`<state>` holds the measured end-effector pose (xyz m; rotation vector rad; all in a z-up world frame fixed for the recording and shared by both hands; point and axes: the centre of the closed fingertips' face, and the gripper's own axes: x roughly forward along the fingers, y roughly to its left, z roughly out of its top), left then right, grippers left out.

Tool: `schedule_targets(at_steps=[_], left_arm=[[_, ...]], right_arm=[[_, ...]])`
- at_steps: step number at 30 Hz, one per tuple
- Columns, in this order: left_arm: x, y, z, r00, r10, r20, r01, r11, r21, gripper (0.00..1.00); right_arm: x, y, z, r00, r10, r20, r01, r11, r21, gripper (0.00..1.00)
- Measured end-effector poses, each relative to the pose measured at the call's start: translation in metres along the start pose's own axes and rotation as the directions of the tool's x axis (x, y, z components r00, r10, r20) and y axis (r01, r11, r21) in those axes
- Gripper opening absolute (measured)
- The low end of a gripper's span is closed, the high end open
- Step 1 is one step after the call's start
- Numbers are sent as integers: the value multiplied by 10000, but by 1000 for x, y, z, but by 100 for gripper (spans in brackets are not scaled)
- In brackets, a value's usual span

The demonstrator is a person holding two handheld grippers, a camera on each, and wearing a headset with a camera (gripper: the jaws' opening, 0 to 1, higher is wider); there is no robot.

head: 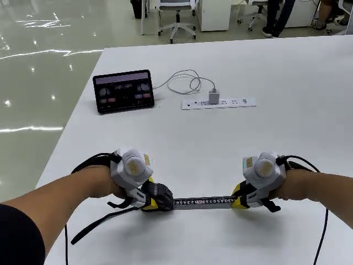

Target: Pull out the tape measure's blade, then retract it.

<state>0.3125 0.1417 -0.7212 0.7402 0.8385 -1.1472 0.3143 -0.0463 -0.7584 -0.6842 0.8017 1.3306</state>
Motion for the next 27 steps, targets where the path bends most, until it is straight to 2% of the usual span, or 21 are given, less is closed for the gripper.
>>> schedule_targets(at_steps=[27], left_arm=[[0,0,0,10000,47,28,-47,10000,-38,30]], right_arm=[[-12,-4,-16,9999,-135,-9,135,9996,255,10]])
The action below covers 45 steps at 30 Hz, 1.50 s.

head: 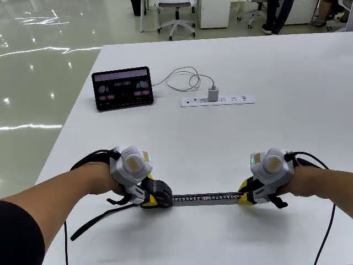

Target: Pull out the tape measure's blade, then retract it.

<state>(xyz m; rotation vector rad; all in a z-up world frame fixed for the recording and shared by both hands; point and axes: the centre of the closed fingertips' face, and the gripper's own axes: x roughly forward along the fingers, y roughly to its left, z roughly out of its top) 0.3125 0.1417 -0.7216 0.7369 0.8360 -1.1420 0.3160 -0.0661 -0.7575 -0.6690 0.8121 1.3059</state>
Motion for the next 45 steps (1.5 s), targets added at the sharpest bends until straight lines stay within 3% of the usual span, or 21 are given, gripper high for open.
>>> schedule_targets(at_steps=[45], left_arm=[[0,-1,0,10000,-2,12,2,10000,-43,30]], right_arm=[[-23,-7,-31,9996,-154,-233,161,9994,297,10]])
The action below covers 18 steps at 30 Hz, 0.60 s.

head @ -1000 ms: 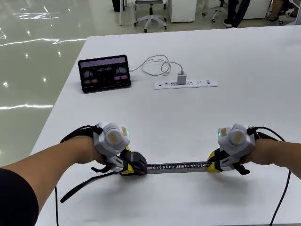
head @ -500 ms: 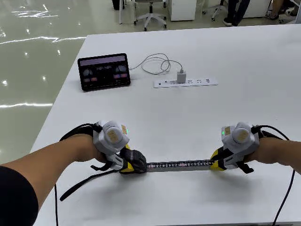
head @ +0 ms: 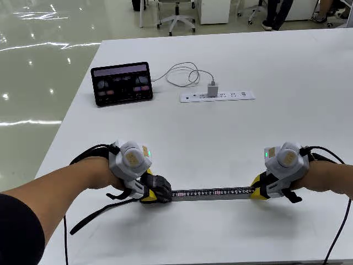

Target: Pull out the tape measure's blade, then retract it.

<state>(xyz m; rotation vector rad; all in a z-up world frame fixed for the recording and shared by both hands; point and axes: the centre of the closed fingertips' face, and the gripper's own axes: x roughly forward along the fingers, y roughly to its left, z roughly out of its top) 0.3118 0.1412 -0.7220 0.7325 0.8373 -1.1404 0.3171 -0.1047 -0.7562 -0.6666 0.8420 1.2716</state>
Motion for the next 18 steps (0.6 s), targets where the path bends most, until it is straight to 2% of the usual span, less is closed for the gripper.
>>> schedule_targets(at_steps=[9,18], left_arm=[[0,0,0,10000,9,-33,-9,10000,16,30],[0,0,0,10000,16,-43,-15,10000,30,30]], right_arm=[[-5,-2,-7,10000,-52,-48,52,9999,146,10],[-6,1,-5,10000,-78,-40,78,9998,186,10]])
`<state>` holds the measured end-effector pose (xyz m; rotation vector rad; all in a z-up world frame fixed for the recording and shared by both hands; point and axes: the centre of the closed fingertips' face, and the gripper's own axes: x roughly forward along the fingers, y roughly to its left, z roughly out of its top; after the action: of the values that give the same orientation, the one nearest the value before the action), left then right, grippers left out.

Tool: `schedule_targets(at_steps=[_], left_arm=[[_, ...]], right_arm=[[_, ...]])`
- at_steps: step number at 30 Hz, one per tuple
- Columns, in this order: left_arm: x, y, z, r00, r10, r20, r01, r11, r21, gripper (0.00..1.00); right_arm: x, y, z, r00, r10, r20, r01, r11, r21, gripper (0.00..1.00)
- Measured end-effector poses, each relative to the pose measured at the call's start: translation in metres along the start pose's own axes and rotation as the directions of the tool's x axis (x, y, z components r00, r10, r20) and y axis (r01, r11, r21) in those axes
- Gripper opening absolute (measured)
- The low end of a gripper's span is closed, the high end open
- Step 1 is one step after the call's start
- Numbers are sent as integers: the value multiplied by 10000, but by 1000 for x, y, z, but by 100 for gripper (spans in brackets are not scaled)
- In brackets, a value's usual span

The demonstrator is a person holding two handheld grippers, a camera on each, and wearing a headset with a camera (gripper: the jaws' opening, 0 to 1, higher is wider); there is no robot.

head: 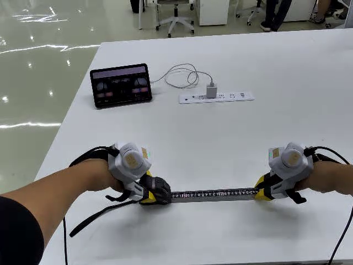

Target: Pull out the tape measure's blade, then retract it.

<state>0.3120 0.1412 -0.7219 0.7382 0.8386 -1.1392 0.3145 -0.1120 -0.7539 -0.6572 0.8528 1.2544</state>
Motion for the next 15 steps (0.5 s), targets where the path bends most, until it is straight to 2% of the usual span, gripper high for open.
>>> schedule_targets(at_steps=[15], left_arm=[[-1,-1,0,10000,28,39,-28,10000,-6,30]], right_arm=[[1,-4,-4,10000,-46,-23,46,10000,29,10]])
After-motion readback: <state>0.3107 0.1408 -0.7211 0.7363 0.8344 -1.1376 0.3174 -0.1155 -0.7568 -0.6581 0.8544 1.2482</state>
